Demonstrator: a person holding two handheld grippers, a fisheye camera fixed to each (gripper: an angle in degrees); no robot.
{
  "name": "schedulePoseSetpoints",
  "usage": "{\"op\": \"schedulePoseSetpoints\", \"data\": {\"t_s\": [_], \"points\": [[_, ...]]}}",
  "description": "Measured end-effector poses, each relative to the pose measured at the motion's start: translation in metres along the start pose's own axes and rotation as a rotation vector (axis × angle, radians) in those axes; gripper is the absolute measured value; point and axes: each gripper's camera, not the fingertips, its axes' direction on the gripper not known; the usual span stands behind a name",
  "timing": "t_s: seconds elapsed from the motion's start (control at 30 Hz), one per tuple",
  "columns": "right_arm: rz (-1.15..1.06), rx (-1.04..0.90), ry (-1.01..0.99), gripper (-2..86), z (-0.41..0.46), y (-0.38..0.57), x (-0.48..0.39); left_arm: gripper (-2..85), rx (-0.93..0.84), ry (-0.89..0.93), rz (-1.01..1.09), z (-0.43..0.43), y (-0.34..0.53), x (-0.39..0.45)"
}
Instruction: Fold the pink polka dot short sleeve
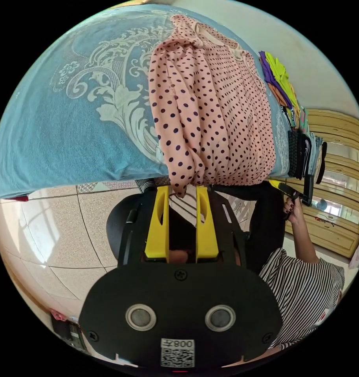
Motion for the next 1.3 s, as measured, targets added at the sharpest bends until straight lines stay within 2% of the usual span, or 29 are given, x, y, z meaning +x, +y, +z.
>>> {"op": "schedulePoseSetpoints", "data": {"t_s": [0.3,0.53,0.73,1.13,1.3], "points": [[0.078,-0.023,-0.024,7.3,0.009,0.008,0.055,7.0,-0.151,-0.047,0.038,0.022,-0.008,-0.003],[0.108,0.000,-0.059,4.0,0.004,0.021,0.095,3.2,-0.129,0.009,0.026,0.017,0.008,-0.020],[0.061,0.016,-0.166,0.8,-0.015,0.040,0.118,2.3,-0.040,0.077,0.048,-0.003,0.039,-0.032],[-0.036,0.158,-0.462,0.1,-0.089,0.092,0.164,1.3,0.235,0.451,0.056,-0.059,0.123,-0.072],[-0.086,0.201,-0.502,0.0,-0.114,0.102,0.168,1.0,0.355,0.579,0.062,-0.080,0.150,-0.086]]}}
